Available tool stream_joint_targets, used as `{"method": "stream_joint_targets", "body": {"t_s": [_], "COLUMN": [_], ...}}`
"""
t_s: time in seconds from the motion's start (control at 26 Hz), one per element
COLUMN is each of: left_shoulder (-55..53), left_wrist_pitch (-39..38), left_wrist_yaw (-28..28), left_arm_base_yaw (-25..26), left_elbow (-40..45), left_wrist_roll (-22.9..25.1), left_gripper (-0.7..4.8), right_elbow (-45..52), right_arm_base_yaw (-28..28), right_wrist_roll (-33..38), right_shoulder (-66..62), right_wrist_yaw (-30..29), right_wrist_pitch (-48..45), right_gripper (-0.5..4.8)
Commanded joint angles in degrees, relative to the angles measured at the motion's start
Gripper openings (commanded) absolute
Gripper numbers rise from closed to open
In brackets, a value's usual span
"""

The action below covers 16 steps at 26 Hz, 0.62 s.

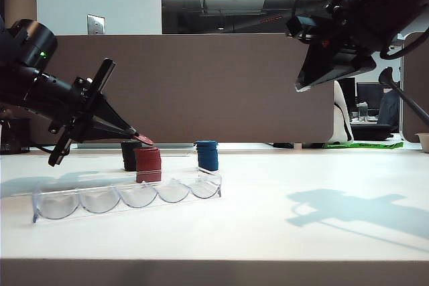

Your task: Pick up the chip in the box and place it on the pile of chips with the same color.

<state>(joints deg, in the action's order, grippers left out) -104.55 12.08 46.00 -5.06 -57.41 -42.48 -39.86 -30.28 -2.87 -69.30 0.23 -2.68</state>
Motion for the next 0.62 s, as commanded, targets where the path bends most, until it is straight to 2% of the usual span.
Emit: {"method": "stream_joint_targets", "body": {"t_s": [0.04,0.62], "left_shoulder": [0.07,-0.07], "left_wrist_pitch": [0.85,-0.07], "left_wrist_yaw": [1.42,1.79], "left_arm_base_yaw": [-0.11,-0.11], "left_elbow": [-0.2,0.04], "left_wrist_roll": [0.07,1.57], "left_gripper": [-0.06,-0.06], "right_elbow": [-0.2,-0.2], "right_arm_base_yaw": [0.02,0.0], "right_wrist_roll": [-0.15,-0.15], "right_shoulder": [0.22,0.2], "right_wrist_yaw": [0.04,0.04], "right_wrist_pitch": [-0.74,-0.59], "right_gripper": [-0.06,-0.06]}}
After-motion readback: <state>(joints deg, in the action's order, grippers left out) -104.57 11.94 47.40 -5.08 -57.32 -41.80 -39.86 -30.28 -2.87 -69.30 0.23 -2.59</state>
